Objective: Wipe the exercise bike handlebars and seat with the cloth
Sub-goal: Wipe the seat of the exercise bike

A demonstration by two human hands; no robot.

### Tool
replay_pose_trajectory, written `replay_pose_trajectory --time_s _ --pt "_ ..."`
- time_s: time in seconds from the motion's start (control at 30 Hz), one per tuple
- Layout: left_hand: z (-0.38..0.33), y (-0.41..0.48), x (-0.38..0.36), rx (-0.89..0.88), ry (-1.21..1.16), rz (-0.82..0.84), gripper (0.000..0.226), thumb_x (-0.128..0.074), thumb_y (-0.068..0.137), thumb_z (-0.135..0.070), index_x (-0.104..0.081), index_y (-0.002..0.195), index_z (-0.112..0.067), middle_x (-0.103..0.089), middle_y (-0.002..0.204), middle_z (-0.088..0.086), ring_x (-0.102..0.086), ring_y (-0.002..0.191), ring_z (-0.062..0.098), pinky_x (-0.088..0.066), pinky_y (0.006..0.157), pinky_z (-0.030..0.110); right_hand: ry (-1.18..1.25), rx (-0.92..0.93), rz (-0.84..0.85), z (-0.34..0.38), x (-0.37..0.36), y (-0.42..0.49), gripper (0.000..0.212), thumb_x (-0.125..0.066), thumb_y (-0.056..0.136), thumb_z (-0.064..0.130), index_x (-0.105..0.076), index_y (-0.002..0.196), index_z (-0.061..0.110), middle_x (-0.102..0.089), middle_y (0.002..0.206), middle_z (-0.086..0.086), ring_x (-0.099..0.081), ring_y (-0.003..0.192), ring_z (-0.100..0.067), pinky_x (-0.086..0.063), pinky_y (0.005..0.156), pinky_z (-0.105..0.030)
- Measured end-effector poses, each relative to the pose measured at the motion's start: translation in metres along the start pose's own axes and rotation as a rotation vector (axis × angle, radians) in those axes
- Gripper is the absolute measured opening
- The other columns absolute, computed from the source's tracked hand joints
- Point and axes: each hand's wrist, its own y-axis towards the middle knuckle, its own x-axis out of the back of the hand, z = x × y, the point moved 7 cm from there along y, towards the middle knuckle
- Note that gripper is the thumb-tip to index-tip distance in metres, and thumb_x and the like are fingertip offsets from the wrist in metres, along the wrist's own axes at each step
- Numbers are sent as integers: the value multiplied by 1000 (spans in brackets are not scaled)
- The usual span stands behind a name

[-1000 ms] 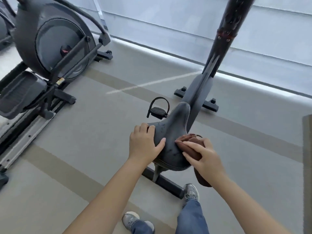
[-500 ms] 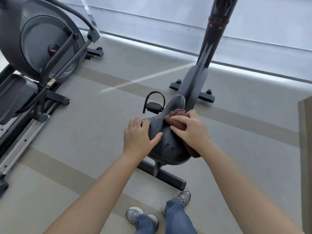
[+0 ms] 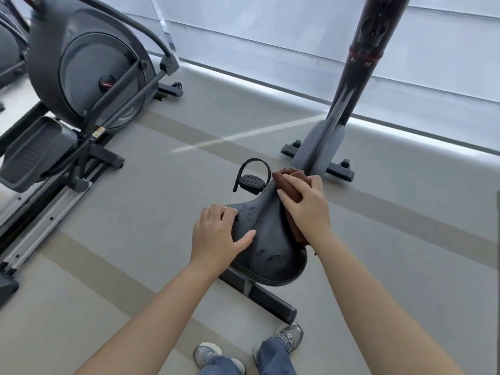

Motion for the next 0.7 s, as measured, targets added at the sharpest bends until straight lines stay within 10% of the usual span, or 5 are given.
replay_pose_trajectory --time_s 0.7 --pt "-3 5 1 -125 30 79 46 -74 64 -45 -60 79 -4 -54 76 15 -50 70 33 -39 59 37 -275 -4 79 25 0 -44 30 -64 80 37 -64 110 36 -50 108 -5 -53 100 -23 -44 88 -33"
